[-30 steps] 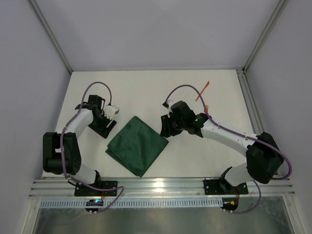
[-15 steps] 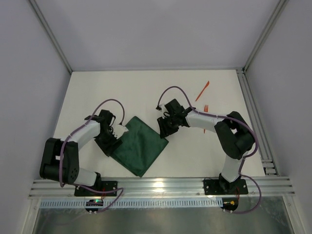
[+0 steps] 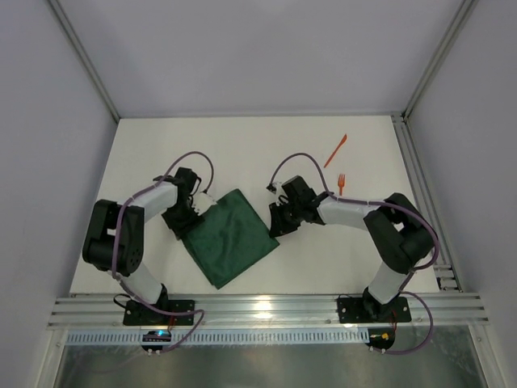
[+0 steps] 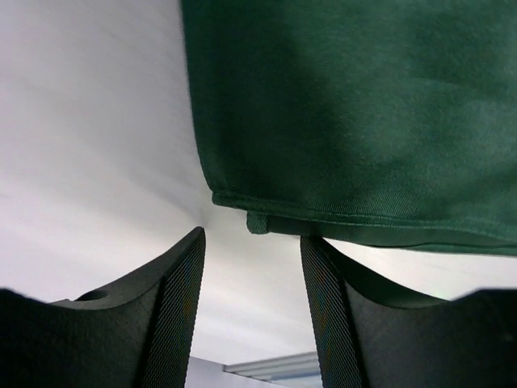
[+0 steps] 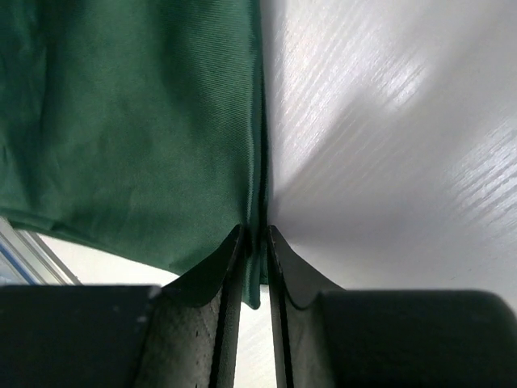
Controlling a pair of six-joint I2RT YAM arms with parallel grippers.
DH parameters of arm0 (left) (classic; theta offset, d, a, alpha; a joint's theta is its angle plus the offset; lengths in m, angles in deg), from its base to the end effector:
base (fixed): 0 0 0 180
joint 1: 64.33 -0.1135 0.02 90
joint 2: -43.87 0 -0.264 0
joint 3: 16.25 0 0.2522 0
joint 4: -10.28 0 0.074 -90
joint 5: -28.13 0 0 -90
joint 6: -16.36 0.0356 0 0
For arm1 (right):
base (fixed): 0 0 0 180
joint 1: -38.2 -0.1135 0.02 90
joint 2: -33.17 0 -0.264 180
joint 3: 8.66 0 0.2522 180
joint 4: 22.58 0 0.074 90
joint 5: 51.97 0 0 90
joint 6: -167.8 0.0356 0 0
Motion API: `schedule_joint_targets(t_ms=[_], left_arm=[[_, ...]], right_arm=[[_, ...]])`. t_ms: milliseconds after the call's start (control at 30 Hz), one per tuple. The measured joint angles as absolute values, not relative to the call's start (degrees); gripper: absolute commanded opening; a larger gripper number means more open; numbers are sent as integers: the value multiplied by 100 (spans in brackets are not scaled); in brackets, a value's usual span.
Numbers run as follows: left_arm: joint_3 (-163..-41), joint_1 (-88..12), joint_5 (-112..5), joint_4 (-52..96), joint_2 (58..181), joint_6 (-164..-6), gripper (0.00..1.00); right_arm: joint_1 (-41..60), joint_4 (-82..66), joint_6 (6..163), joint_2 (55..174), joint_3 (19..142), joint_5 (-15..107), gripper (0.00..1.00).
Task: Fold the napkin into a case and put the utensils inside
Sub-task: Move the lower triangle-folded napkin to the center of the board.
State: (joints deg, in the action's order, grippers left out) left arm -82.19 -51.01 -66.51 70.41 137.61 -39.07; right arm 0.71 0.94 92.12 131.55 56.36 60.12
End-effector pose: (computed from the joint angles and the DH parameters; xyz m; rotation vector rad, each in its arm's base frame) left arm 0.2578 -0.0581 0.1499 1.2634 2.8507 0.1345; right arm 0.2518 0.2100 0.1464 -0.6882 2.5854 0.8159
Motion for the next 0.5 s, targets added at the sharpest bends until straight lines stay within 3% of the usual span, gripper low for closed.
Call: schedule_joint_targets(t_ms=[333,500], left_arm=[[-10387,-5053,-6406,5763,15354,-3850,52],[-11275,-4810,-5998,5701,15911,-3737,56]], right_arm=[[71,-310,9848,12714,5105,5960,33],[71,-441,10181,12240,4828,5706,36]])
